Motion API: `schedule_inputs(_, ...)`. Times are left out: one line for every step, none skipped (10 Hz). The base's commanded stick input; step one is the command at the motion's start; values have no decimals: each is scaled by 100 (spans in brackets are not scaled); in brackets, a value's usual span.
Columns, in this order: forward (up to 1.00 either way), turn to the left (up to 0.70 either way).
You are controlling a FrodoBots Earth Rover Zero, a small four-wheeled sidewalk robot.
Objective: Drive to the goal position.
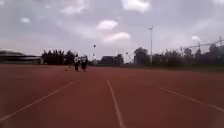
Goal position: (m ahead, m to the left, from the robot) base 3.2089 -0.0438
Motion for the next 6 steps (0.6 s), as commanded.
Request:
schedule_inputs(45,0)
schedule_inputs(45,0)
schedule_inputs(45,0)
schedule_inputs(45,0)
schedule_inputs(45,0)
schedule_inputs(45,0)
